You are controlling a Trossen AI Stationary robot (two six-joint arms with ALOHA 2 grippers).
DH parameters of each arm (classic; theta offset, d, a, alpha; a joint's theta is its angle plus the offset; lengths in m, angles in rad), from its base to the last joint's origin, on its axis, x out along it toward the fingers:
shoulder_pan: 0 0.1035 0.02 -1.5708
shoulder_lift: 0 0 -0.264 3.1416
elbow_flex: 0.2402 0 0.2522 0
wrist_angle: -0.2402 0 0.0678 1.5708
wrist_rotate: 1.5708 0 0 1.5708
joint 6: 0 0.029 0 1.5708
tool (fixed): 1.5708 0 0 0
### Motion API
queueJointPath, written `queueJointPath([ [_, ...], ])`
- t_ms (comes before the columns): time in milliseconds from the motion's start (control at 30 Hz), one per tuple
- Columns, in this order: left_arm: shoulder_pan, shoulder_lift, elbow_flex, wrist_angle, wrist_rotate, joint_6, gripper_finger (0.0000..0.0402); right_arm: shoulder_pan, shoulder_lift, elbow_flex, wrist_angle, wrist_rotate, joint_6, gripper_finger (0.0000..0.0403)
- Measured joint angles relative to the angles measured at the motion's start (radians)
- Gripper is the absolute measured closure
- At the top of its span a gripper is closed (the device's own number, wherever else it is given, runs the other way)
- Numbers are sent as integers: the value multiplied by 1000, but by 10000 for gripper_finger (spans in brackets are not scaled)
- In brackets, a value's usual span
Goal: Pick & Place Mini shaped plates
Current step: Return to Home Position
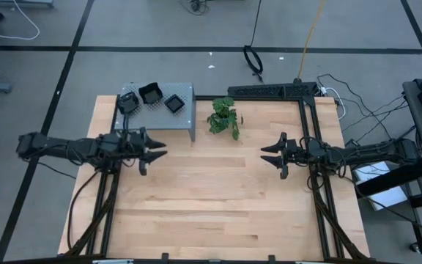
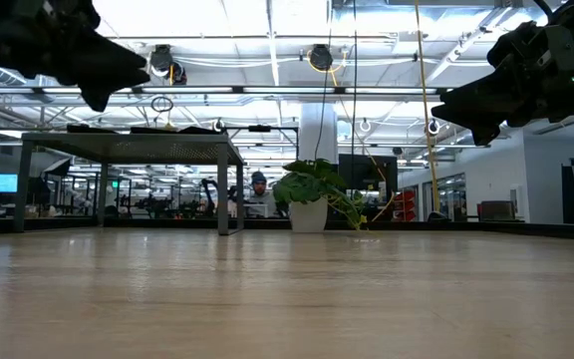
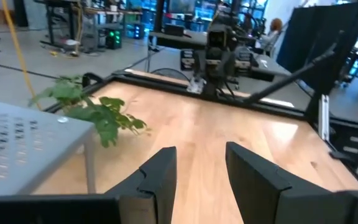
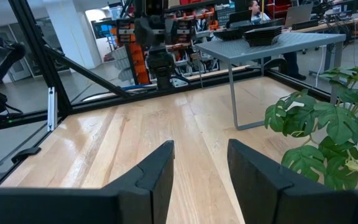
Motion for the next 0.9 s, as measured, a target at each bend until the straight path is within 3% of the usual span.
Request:
queueJointPath([
  [333, -109, 0, -72, 19, -146, 77, 261, 0, 0, 0, 0, 0, 0, 261],
  [900, -138, 0, -179, 13, -151, -1, 261, 0, 0, 0, 0, 0, 0, 261],
])
